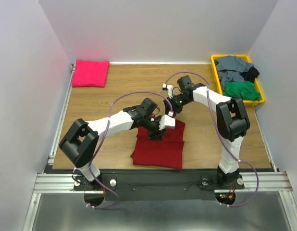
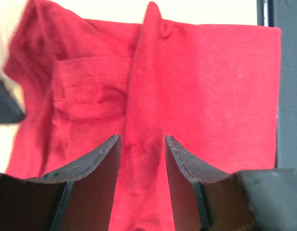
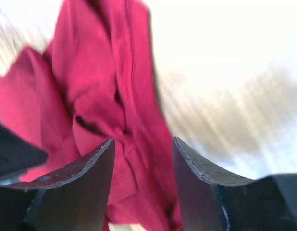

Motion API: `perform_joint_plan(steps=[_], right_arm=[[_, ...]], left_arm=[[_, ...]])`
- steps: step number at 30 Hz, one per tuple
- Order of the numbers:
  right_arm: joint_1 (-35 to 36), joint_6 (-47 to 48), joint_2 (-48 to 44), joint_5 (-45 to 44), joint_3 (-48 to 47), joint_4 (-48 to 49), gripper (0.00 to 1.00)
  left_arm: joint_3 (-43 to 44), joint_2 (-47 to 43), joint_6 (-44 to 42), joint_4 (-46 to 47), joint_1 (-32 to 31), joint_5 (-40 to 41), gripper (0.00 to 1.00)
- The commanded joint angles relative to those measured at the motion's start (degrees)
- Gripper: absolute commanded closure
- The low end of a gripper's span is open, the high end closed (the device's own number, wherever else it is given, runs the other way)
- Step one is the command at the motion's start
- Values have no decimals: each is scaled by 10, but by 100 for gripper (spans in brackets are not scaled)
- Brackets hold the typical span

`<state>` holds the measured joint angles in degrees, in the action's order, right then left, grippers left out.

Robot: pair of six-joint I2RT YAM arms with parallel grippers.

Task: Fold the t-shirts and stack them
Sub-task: Fold the tshirt

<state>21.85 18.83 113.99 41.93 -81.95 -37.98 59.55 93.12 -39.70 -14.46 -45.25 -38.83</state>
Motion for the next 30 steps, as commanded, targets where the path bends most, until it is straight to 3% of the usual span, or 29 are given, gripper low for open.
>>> perform_joint_plan(steps=[1,10,13,14,16,18,20,23,30], right_arm=[[7,-31,14,-7,-31,22,42],[38,-62,48,2,-16,49,41],[43,-65,63,-10,-4,62,43],[43,-64,67,-14,-2,65,45],[43,-61,73,-19,0,68,52],[43,-57,81,-13,5,68,61],[43,-56,85,-2,8,68,66],[43,-56,89,11,14,69,74],[43,-53,88,25,20,69,77]], left_arm=[[28,8,-50,-22,1,9,47],[29,43,-92,-51,3,2,48],[26,51,-98,-57,3,-1,58],[30,53,-98,-58,3,-2,68],[36,51,-96,-63,3,-5,78],[46,36,-94,-66,3,-8,95],[52,21,-87,-68,2,-8,100],[65,-18,-70,-67,2,0,100],[67,-52,-61,-13,5,74,100]])
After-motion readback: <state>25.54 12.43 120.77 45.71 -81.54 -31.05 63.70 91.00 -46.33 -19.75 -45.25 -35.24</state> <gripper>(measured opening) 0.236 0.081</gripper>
